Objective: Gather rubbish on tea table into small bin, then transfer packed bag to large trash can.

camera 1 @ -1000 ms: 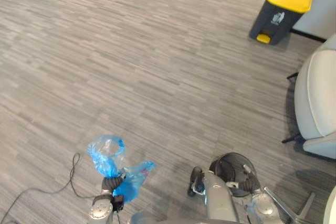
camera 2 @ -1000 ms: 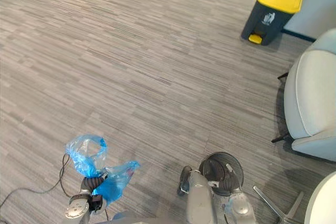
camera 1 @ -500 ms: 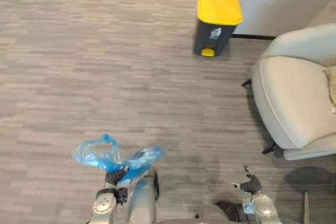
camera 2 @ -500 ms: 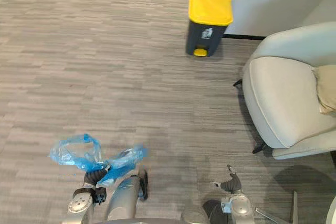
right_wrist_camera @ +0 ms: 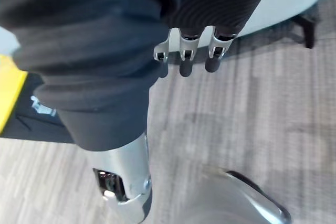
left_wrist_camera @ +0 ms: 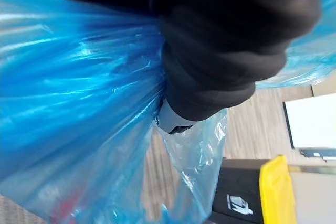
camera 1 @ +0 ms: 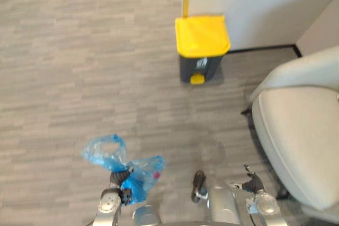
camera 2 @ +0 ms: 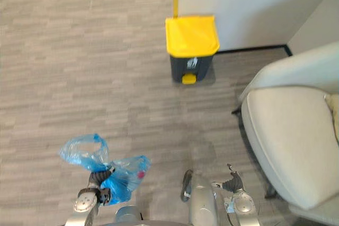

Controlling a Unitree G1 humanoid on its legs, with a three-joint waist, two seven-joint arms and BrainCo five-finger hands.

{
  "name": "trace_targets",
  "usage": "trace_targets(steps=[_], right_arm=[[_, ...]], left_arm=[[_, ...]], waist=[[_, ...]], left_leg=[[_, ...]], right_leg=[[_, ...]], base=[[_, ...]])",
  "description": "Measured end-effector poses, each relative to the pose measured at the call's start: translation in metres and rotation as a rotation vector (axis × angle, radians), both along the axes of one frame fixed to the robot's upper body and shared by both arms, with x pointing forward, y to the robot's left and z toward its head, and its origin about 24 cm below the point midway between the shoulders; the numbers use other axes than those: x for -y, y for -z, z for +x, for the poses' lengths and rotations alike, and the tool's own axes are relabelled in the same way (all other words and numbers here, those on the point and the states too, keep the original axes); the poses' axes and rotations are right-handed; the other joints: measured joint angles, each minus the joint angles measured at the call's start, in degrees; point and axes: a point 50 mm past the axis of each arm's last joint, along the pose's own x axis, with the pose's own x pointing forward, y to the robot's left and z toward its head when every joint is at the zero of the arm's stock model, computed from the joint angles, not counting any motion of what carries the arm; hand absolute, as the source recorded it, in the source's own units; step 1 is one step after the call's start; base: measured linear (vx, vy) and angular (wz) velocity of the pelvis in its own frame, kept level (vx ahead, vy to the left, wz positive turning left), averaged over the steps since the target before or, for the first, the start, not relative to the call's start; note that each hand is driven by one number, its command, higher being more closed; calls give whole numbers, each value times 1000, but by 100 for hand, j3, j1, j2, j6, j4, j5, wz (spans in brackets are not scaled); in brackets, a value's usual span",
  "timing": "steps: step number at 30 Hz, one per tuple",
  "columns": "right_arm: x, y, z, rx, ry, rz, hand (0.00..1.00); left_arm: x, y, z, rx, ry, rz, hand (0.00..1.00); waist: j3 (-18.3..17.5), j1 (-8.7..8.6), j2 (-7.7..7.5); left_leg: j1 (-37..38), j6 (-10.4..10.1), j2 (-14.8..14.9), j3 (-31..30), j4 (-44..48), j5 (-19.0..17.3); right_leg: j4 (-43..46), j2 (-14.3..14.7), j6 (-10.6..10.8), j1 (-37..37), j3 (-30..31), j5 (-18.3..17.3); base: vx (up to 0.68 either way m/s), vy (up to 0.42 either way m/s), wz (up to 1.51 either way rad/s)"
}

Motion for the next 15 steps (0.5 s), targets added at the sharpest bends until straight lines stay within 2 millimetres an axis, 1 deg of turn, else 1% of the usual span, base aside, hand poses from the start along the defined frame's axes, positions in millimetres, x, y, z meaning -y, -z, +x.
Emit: trace_targets(steps=[1,2,3,4,5,6,7,8,9,11,12,13,14,15], right_arm=[[-4,-1,3,11,0,12,0],[-10,0,6,21,-2,33,0],[-14,0,6,25,1,46,0],[-14,0,6,27,5,51,0],[-12,-1,7,38,26,56,0],[-8,-2,7,45,49,51,0],[-5,-2,6,42,63,42,0],[-10,2,5,29,71,53,0],[-11,1,5,34,69,55,0],[-11,1,5,35,70,55,0],[-13,1,6,37,68,60,0],[-15,2,6,34,66,65,0],[-18,5,3,20,63,70,0],[-20,6,1,14,59,75,0]], left_arm=[[0,-1,3,7,2,0,100],[0,-4,8,27,6,2,100],[0,-5,8,32,7,2,100],[0,-5,8,30,6,2,100],[1,-5,8,33,2,-2,100],[2,-4,6,31,-5,-8,100],[2,-3,2,21,-12,-11,100],[-1,-2,0,15,-24,-7,100],[-5,-5,2,33,-35,0,100],[-4,-7,4,45,-31,0,100],[-4,-7,4,41,-30,1,100],[-5,-6,3,34,-24,7,100],[-6,-7,3,31,-13,15,100],[-7,-6,2,27,-9,21,100]], waist=[[39,36,-71],[155,151,-274],[190,283,-422],[196,337,-482],[201,414,-521],[182,463,-488],[154,477,-399],[97,530,-553],[-6,453,-697],[-69,458,-793],[-73,468,-823],[-64,430,-834],[-52,376,-810],[-53,305,-792]], left_leg=[[-254,11,-140,18,-51,-128],[-701,81,-448,46,-517,-274],[-1076,73,-689,21,-1262,-326],[-1236,65,-797,4,-1718,-320],[-1463,-27,-1003,-122,-2729,-235],[-1461,-148,-1145,-235,-3698,28],[-1402,-47,-1151,-327,-4494,821],[-1375,334,-1235,-313,-4151,1162],[-1407,426,-1406,-231,-3902,722],[-1288,499,-1498,-36,-3704,273],[-1087,560,-1589,55,-3629,19],[-823,608,-1682,89,-3612,-174],[-415,671,-1739,106,-3635,-368],[-139,704,-1741,111,-3708,-469]], right_leg=[[-201,19,4,226,74,-8],[-621,15,10,707,224,-3],[-955,9,31,1075,353,-13],[-1105,0,96,1245,438,-50],[-1322,-20,281,1562,577,-158],[-1420,-22,444,1761,678,-265],[-1473,84,596,1942,817,-451],[-1390,-86,722,2093,1068,-648],[-1038,-310,803,1987,1106,-696],[-92,-566,919,1660,1189,-750],[926,-767,1296,1289,1244,-609],[1980,-963,1677,945,1232,-406],[2986,-1087,1571,629,1112,-472],[3296,-1140,1390,485,956,-571]], base=[[645,-6,-67],[641,-17,-57],[637,-4,-61],[617,54,-72],[622,133,-67],[747,222,-83],[758,282,-82],[765,310,-55],[642,257,-29],[493,204,-19],[582,242,-24],[702,240,-10],[581,150,11],[577,82,17]])
